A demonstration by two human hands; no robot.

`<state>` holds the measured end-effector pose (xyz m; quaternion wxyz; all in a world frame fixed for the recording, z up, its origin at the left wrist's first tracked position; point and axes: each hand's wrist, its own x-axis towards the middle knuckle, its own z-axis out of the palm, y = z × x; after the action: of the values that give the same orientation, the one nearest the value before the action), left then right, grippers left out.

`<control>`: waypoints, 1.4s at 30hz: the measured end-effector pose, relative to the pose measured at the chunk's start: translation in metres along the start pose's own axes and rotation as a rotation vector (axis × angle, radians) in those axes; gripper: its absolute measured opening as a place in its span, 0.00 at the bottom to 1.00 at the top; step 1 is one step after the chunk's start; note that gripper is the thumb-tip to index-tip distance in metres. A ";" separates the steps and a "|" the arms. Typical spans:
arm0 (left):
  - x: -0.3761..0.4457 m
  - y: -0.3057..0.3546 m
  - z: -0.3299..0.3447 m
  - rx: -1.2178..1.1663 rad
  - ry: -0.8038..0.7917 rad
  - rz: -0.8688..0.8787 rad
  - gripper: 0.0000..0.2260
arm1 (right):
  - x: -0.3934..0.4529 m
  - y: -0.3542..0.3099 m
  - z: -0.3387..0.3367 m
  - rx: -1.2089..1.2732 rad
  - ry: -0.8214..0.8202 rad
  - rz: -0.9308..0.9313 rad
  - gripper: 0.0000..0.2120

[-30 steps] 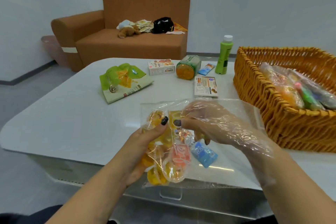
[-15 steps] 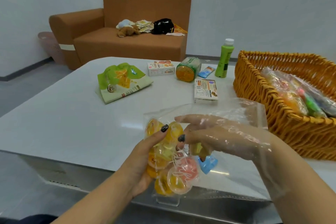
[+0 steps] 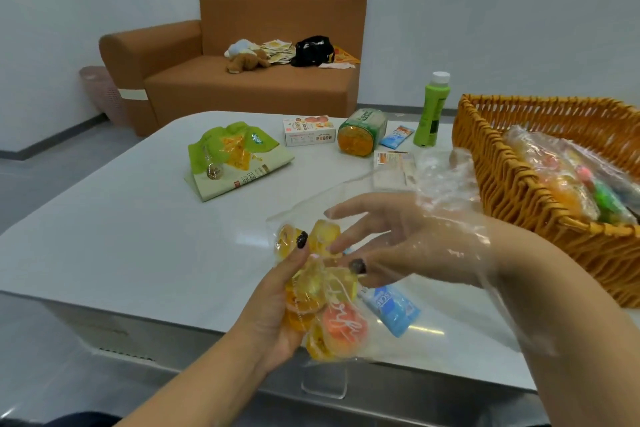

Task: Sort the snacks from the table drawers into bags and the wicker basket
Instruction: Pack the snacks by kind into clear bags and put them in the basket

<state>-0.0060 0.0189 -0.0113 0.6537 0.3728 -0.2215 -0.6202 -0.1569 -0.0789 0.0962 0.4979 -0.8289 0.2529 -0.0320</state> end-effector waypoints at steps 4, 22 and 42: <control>0.007 0.006 -0.003 -0.056 0.193 0.072 0.17 | -0.013 -0.007 -0.013 0.218 0.250 -0.129 0.17; 0.028 0.015 0.014 -0.316 0.337 0.273 0.28 | 0.051 0.016 0.068 0.586 0.871 -0.228 0.09; 0.033 0.013 -0.006 -0.181 0.353 0.178 0.20 | 0.036 0.134 -0.022 -0.300 0.661 0.499 0.27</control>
<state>0.0112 -0.0127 -0.0103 0.7655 0.3941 -0.0791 -0.5024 -0.1842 -0.1634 -0.0124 0.2571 -0.7508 0.5928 -0.1374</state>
